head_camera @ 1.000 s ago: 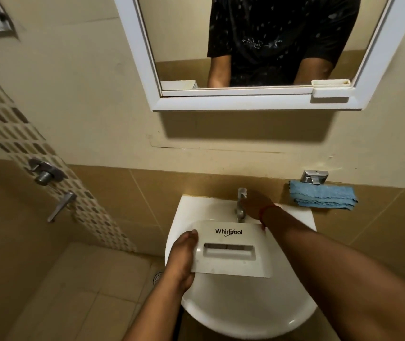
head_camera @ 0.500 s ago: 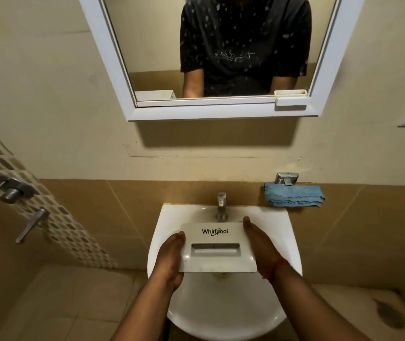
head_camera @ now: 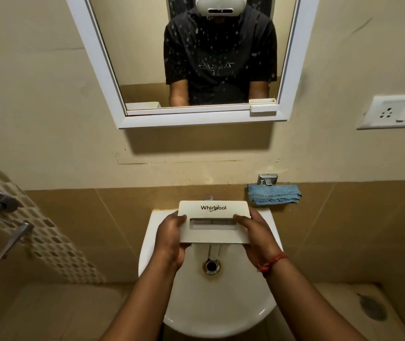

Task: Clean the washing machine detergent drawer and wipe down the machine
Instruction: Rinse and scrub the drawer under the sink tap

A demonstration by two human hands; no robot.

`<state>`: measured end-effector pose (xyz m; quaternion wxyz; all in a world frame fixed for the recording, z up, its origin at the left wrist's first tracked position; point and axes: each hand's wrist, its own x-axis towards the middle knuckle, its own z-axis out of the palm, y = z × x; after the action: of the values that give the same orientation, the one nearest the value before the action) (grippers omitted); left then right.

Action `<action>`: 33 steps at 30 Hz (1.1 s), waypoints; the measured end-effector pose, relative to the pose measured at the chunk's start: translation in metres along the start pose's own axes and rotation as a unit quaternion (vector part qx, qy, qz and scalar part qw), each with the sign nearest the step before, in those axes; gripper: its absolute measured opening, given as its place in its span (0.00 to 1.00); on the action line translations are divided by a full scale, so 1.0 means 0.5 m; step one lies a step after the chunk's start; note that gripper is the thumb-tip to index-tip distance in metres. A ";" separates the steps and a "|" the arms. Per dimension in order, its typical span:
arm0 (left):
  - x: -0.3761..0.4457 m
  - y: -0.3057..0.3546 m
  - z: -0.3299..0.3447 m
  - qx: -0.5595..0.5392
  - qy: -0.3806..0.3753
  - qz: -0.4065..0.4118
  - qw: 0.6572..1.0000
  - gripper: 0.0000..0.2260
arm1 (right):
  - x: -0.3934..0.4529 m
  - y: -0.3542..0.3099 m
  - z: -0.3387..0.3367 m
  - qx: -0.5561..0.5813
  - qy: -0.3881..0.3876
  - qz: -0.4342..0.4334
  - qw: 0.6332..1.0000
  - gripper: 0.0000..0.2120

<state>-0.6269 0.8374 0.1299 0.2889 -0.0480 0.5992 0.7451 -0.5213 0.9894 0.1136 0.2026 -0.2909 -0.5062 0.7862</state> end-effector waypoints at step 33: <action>-0.030 0.035 0.029 0.090 0.009 0.109 0.990 0.08 | -0.031 -0.078 0.012 -0.086 0.018 -0.092 0.992 0.12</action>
<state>-0.6188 0.8433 0.1553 0.2035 0.0373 0.6679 0.7149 -0.5128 0.9917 0.1550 0.2571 -0.2733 -0.5930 0.7124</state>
